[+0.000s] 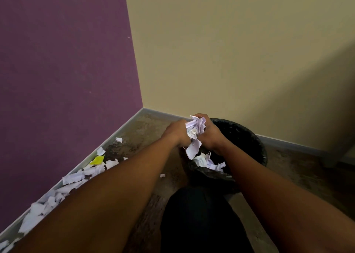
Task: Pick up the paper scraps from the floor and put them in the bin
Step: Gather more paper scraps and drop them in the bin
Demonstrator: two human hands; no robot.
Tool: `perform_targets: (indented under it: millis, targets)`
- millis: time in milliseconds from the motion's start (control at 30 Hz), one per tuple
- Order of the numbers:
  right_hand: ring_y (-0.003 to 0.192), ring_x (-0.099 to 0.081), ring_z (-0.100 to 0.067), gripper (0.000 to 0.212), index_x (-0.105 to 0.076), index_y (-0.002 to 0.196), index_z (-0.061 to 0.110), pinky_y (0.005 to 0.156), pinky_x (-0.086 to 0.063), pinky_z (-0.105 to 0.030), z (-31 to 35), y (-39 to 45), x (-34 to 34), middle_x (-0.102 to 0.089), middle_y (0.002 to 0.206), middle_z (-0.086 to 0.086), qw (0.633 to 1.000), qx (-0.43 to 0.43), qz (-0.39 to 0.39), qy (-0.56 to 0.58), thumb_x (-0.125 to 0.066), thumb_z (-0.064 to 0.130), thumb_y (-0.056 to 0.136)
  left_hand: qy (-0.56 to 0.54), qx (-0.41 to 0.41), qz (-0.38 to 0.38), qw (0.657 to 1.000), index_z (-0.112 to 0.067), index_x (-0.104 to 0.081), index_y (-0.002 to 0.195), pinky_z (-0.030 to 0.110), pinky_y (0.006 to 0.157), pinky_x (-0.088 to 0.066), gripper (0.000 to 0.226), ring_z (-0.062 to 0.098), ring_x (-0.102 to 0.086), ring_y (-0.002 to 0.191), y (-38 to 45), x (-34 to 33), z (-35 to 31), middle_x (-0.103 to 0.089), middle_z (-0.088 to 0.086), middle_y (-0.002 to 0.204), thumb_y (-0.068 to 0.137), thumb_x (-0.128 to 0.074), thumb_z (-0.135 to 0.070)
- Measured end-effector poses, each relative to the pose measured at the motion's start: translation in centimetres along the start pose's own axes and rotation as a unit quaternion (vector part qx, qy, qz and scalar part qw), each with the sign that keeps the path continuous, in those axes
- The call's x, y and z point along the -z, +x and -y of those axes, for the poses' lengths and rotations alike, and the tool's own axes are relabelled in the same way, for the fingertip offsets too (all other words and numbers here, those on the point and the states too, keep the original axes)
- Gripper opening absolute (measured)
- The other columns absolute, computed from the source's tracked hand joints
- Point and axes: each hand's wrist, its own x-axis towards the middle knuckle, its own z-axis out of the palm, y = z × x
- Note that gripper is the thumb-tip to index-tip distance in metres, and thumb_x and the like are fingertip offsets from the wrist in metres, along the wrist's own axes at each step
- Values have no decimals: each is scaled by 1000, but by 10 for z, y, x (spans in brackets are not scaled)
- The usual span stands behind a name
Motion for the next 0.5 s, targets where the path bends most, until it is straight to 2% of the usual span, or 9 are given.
perform_targets:
  millis: [33,100,167,200,267,300,333,400,500]
  targets:
    - [100,-52,-12,61,-42,136,15,75,-44,-14,-5,-2,5,-53,116,0,1000,-6,-3,-5,-58,-10,83,-22,-1,10,1000,-13,-55,97,27,56,-39,31,26,-56,75,0,-5,-6,-61,6,93,70,-68,-21]
    - [99,-52,-12,58,-43,135,15,80,-46,-21,-14,-3,11,-54,115,-2,1000,-24,-5,-16,-59,-8,84,-26,-11,13,1000,-13,-54,99,29,61,-41,35,27,-57,78,-2,-13,-19,-65,9,103,69,-67,-26]
    - [93,-50,-16,45,-47,134,6,79,-40,-24,-21,-3,14,-52,106,-4,998,-43,-7,-42,-55,-2,91,-45,3,18,999,-12,-54,106,31,66,-44,42,29,-59,86,1,-23,-25,-64,11,108,71,-68,-30]
    - [90,-50,-18,39,-49,133,1,78,-36,-22,-25,-3,15,-52,102,-6,997,-50,-18,-59,-52,7,95,-55,8,15,998,-12,-54,112,33,71,-48,49,31,-61,95,-1,-26,-30,-62,11,113,71,-68,-32]
    - [94,-55,-22,55,-52,132,3,78,-36,-23,-37,-2,16,-56,106,-8,995,-71,-36,-59,-51,33,86,-61,11,9,998,-15,-50,125,37,84,-50,62,34,-57,111,1,-32,-38,-57,12,125,69,-68,-35]
    - [101,-58,-27,65,-50,135,7,80,-38,-25,-43,-1,19,-57,114,-12,994,-91,-42,-52,-54,39,78,-63,15,10,998,-17,-47,131,38,89,-50,68,34,-54,117,2,-34,-41,-52,12,131,68,-70,-34]
    - [109,-57,-32,72,-44,139,10,82,-40,-28,-44,-3,22,-55,124,-17,991,-107,-51,-58,-61,38,75,-64,22,16,998,-18,-45,135,40,92,-51,75,33,-51,121,0,-33,-44,-49,11,135,67,-73,-30]
    - [119,-53,-38,81,-29,149,15,85,-46,-34,-42,-7,29,-41,142,-22,984,-152,-39,-86,-70,19,79,-75,26,31,996,-19,-39,143,44,97,-49,87,32,-47,128,0,-31,-47,-43,10,143,66,-78,-22]
    - [97,-54,-38,95,-19,153,27,69,-56,-40,-38,-11,34,-17,151,-23,964,-244,11,-106,-70,-2,78,-93,15,37,995,-19,-31,150,42,99,-49,91,30,-45,131,-2,-27,-48,-37,8,149,72,-78,-11]
